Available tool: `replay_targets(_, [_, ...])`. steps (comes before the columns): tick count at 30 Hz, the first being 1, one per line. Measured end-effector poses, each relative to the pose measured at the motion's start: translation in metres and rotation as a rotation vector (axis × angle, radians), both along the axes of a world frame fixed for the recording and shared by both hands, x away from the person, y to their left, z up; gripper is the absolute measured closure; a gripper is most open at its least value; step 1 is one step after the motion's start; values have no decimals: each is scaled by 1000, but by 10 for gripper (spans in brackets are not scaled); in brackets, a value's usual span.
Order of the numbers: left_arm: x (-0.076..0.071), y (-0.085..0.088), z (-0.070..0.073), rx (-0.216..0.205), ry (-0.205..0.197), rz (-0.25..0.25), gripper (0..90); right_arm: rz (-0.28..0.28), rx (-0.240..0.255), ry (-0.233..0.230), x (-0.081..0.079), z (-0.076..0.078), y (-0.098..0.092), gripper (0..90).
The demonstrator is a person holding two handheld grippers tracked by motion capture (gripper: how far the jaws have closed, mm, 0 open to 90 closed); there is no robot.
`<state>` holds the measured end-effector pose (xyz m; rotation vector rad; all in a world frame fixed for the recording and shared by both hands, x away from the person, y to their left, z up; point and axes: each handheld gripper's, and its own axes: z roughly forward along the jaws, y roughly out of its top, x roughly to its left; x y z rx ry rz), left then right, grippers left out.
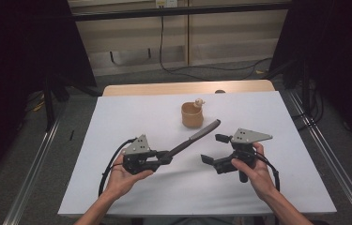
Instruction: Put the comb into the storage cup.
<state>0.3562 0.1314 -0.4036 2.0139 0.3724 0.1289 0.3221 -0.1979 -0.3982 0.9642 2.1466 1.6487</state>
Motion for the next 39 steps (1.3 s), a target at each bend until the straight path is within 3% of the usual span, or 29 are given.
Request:
replay_targets(4, [0,2,3,-25,-15,9,727,-4,53,-7,0,-6,2,39])
replay_targets(10, [0,1,4,-59,-28,6,727,10,81,-34,-4,-8,8,29])
replay_targets(17, [-2,-4,5,-87,-37,14,727,26,183,-47,-4,-7,11,21])
replay_targets(31, [-1,-15,15,-102,-57,27,727,28,384,12,1,0,20,90])
replay_targets(39, [-1,-23,17,-111,-86,21,727,27,431,33,7,-3,26,231])
